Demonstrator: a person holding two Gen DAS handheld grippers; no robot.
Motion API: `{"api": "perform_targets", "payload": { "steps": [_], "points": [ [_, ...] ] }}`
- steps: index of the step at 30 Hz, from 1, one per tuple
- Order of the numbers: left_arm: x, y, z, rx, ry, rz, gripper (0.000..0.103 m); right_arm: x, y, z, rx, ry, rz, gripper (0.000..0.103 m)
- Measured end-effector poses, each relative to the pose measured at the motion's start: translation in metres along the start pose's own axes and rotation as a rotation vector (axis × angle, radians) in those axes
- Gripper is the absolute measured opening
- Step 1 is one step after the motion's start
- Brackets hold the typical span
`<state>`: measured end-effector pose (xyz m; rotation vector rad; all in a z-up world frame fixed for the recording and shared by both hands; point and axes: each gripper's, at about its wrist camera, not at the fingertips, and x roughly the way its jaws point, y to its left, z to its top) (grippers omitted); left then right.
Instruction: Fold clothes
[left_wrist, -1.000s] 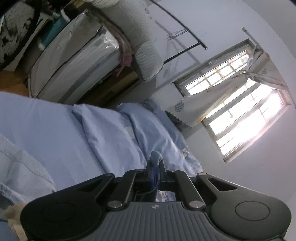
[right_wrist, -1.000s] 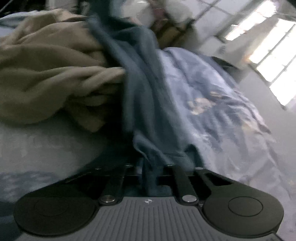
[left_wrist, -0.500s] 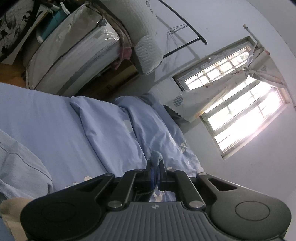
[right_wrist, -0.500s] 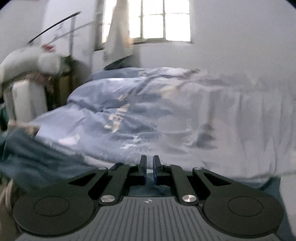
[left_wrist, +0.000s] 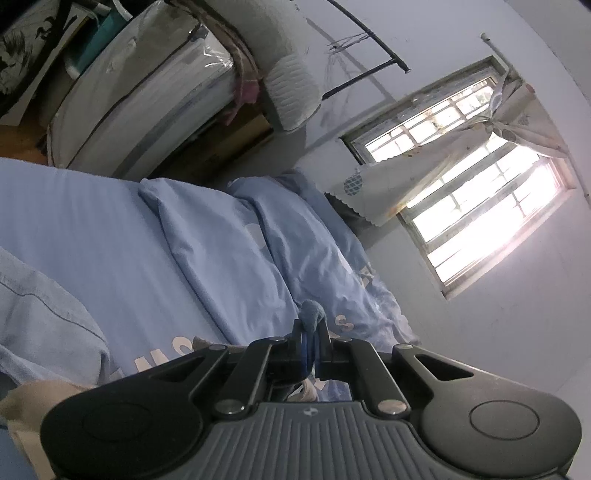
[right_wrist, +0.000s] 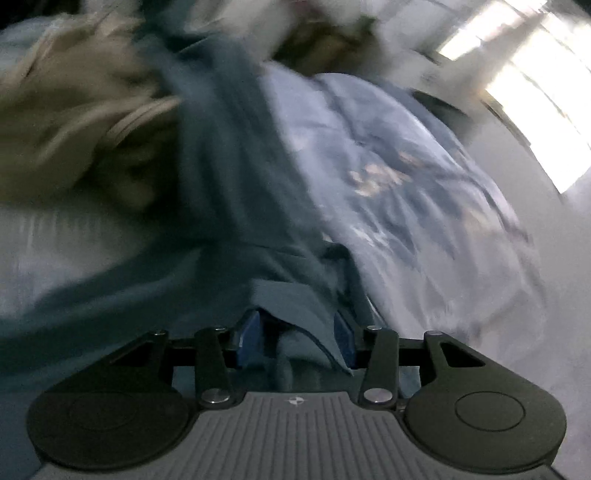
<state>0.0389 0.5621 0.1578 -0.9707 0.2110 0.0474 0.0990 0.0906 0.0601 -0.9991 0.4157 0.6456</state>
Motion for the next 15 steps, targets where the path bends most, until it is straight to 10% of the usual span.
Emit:
{"api": "perform_targets", "payload": {
  "steps": [3,5,11,15],
  "points": [
    [-0.002,0.004,0.000,-0.006,0.004,0.007,0.001,0.018,0.018,0.007,-0.141,0.014,0.007,0.041],
    [-0.004,0.008,0.001,-0.012,0.000,0.010,0.001,0.030,0.019,0.011,-0.137,0.034,0.005,0.003],
    [-0.006,0.018,0.005,-0.024,0.004,0.011,0.001,0.031,-0.058,0.028,0.419,-0.022,-0.084,0.003],
    [-0.006,0.024,0.002,-0.042,0.005,0.015,0.001,0.043,-0.072,0.044,0.530,-0.006,-0.050,0.005]
  ]
}}
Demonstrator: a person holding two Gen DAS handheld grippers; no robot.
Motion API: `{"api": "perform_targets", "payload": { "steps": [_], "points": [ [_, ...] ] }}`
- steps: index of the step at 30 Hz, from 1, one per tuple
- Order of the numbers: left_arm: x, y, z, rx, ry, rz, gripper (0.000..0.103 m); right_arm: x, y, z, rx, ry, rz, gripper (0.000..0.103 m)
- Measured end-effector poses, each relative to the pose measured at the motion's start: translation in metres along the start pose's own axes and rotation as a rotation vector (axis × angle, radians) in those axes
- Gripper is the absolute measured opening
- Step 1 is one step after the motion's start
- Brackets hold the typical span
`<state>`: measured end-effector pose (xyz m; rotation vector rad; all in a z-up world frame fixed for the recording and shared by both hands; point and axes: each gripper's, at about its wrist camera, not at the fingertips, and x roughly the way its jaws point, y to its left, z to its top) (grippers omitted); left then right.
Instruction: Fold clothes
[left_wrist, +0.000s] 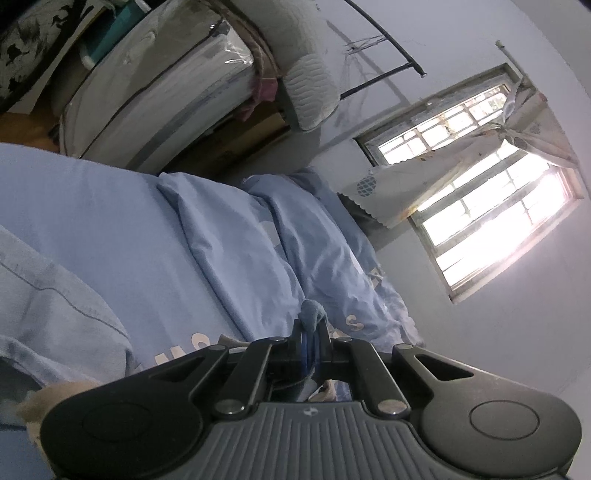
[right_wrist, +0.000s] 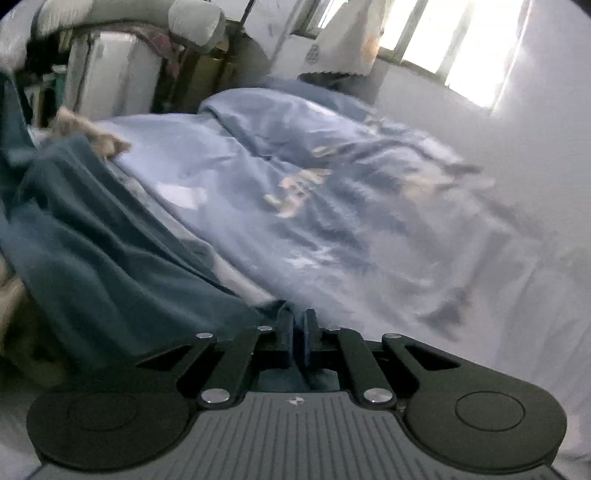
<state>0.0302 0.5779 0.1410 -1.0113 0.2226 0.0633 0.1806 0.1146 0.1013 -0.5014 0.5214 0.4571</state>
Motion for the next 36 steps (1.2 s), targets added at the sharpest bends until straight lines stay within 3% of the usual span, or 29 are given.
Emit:
{"api": "perform_targets", "payload": {
  "steps": [3,4,5,8,12,17,20,23,25,27,29,31,33,36],
  "points": [
    [0.002,0.002,-0.003,-0.001,0.016,0.000,0.001,0.015,0.024,0.001,-0.056,0.089,0.121,0.015],
    [0.003,0.003,-0.003,0.000,0.020,-0.002,0.001,0.014,0.031,-0.001,-0.070,0.094,0.164,0.029],
    [0.003,0.003,-0.003,0.002,0.022,-0.004,0.001,0.006,0.035,-0.005,-0.074,0.073,0.206,0.046],
    [0.003,0.004,-0.003,0.005,0.019,-0.007,0.001,-0.026,0.033,-0.021,-0.017,-0.003,0.333,0.055],
    [0.000,0.007,-0.001,0.008,0.008,-0.001,0.001,-0.052,0.000,-0.052,0.118,-0.033,0.457,0.057],
    [-0.005,0.011,-0.001,0.009,-0.004,0.019,0.001,-0.038,-0.078,-0.088,0.390,-0.015,0.306,0.057],
    [-0.006,0.013,-0.002,0.004,-0.014,0.031,0.001,-0.019,-0.106,-0.096,0.555,-0.015,0.310,0.056],
    [-0.005,0.013,-0.003,0.002,-0.018,0.041,0.001,0.001,-0.112,-0.092,0.662,-0.024,0.371,0.056],
    [-0.003,0.013,-0.005,0.007,-0.012,0.047,0.001,0.014,-0.103,-0.086,0.615,-0.004,0.373,0.051],
    [-0.002,0.012,-0.006,0.014,-0.005,0.051,0.001,0.025,-0.092,-0.081,0.540,0.020,0.355,0.038],
    [-0.001,0.011,-0.007,0.018,-0.002,0.055,0.001,0.034,-0.082,-0.079,0.466,0.036,0.331,0.016],
    [-0.001,0.011,-0.008,0.016,-0.001,0.057,0.001,0.032,-0.073,-0.080,0.390,0.010,0.321,0.008],
    [-0.001,0.012,-0.009,0.016,0.000,0.060,0.001,0.011,-0.054,-0.085,0.230,-0.061,0.300,0.007],
    [-0.001,0.012,-0.009,0.020,0.002,0.064,0.001,-0.021,-0.010,-0.109,-0.130,-0.083,0.294,0.007]
  ]
}}
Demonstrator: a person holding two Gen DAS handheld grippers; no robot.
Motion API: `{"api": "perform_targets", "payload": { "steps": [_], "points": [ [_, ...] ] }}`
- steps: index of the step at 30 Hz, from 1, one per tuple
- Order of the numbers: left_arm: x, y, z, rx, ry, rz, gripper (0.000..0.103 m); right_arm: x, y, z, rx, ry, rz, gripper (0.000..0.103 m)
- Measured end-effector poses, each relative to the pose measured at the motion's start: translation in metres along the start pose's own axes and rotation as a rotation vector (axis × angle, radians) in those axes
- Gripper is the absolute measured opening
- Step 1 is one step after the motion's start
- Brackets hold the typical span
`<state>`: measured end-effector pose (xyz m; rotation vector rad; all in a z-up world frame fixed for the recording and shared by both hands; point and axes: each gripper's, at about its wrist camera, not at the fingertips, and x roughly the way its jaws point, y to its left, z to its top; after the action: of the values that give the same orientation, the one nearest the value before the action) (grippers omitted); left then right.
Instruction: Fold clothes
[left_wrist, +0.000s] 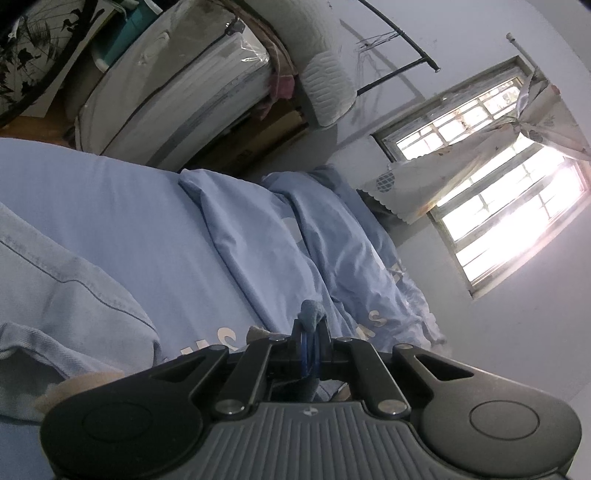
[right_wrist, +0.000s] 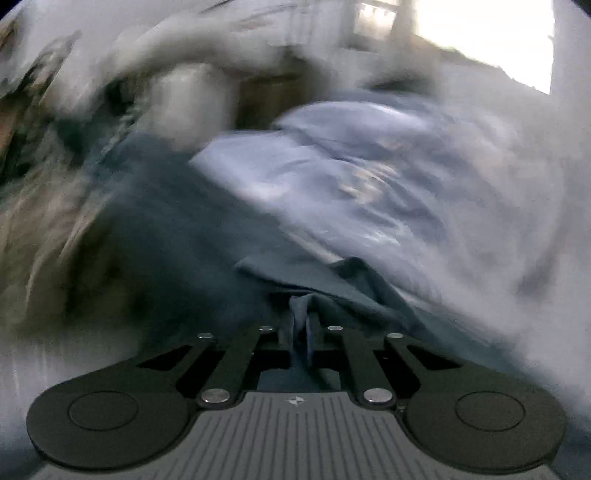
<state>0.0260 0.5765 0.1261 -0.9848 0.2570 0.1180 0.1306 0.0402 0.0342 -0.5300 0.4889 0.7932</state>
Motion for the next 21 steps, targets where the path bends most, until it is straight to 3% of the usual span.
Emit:
{"api": "perform_targets", "payload": {
  "steps": [3,9,11,15,21],
  "points": [
    [0.001,0.000,-0.003,0.000,0.010,0.004,0.001,-0.019,0.051,-0.016,-0.328,0.031,0.008,0.008],
    [0.003,0.000,-0.008,0.004,0.023,0.017,0.001,-0.052,0.076,-0.041,-0.362,0.052,-0.002,0.013],
    [0.003,0.000,-0.008,0.007,0.023,0.019,0.001,-0.066,0.079,-0.039,-0.329,0.044,0.007,0.029],
    [0.003,-0.001,-0.010,0.008,0.024,0.015,0.001,-0.091,0.085,-0.012,-0.318,0.021,0.062,0.031],
    [0.005,0.003,-0.016,-0.011,0.035,0.000,0.001,-0.041,0.100,0.023,-0.510,0.074,-0.019,0.031]
  ]
}}
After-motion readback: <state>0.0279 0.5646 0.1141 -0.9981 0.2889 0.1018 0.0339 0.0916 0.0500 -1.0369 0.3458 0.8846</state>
